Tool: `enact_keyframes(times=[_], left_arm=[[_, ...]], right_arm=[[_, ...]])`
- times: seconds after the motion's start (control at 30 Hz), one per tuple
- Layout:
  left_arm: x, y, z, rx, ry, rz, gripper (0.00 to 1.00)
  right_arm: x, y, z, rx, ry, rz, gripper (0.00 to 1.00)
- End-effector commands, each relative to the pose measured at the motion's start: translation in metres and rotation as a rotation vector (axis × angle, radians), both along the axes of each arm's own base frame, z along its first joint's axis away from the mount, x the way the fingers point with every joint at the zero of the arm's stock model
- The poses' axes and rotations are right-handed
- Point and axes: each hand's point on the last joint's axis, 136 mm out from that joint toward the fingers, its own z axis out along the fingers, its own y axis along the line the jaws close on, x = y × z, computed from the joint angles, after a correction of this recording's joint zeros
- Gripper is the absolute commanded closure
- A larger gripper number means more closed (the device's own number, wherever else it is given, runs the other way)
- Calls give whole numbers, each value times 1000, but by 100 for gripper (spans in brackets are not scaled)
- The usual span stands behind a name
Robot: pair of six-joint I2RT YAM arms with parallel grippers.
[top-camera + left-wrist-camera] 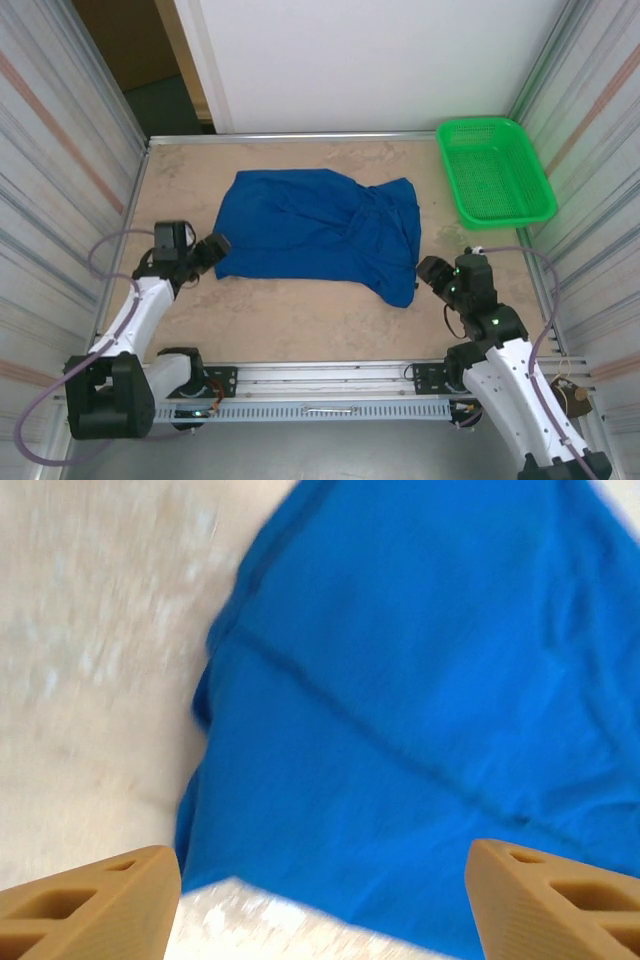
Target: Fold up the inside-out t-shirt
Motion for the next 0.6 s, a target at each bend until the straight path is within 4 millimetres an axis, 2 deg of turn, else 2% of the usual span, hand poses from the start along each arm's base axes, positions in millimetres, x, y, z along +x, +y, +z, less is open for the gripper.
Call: enact_keyframes(times=[0.0,0.07,0.2,0.4,0.57], left_arm=[[29,8,27,63,-48,-27,23],[40,10,27,72,-35,-44,23],[61,17,7,89,46,-61,23],[76,22,-37,104,192,-78,24],[78,21,-60,93,249,-82,25]], right_arm=[[15,-7,7,-40,30,2,35],[27,1,4,-43,60,59,34],[50,22,-7,-49,132,181,33],[68,28,-28,-87,206,214,33],[72,29,-36,-79,218,206,33]])
